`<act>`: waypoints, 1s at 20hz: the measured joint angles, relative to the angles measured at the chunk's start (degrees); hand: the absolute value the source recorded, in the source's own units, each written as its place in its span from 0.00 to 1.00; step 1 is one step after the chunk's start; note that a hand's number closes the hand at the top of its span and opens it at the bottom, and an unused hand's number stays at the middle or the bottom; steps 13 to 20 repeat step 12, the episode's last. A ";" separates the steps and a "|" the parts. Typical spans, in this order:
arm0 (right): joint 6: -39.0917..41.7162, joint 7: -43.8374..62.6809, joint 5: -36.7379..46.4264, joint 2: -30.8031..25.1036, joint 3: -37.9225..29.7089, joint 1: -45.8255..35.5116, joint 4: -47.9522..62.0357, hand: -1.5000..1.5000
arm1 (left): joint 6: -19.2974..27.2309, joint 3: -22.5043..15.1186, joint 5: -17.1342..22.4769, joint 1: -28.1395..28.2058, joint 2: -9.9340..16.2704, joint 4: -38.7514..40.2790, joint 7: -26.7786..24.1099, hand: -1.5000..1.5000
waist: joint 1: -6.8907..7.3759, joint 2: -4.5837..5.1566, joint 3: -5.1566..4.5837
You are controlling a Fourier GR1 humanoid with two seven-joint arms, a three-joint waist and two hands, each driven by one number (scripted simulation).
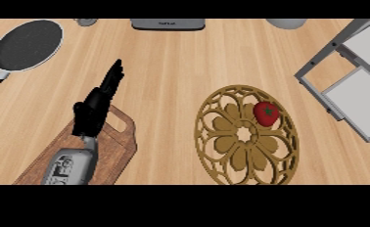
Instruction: Pick the can from the placemat and place it in the tiered shelf
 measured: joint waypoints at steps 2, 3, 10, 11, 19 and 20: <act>2.30 0.41 0.52 -2.23 0.09 2.21 1.88 0.00 | -0.17 0.10 0.16 -0.24 0.14 -0.26 0.44 0.50 | -0.18 0.05 0.08; 3.07 0.39 0.85 -3.15 0.21 3.06 2.53 0.00 | -0.20 -0.05 0.10 0.17 0.06 -0.16 -0.04 0.50 | -0.10 0.12 0.12; 9.73 -4.76 2.39 -6.82 0.46 10.72 6.00 0.00 | 0.19 0.25 0.05 1.34 0.05 -0.17 -0.96 0.50 | -0.80 0.24 0.48; 11.10 -5.45 2.32 -7.17 0.28 11.63 6.59 0.00 | 0.27 0.40 0.08 1.43 0.11 -0.21 -0.98 0.50 | -1.10 0.18 0.54; 11.77 -6.22 2.43 -7.39 0.24 12.59 7.03 0.00 | 0.07 0.56 0.29 1.38 0.31 -0.47 -0.80 0.50 | -1.17 0.16 0.60; 11.77 -6.22 2.43 -7.39 0.24 12.59 7.03 0.00 | 0.07 0.56 0.29 1.38 0.31 -0.47 -0.80 0.50 | -1.17 0.16 0.60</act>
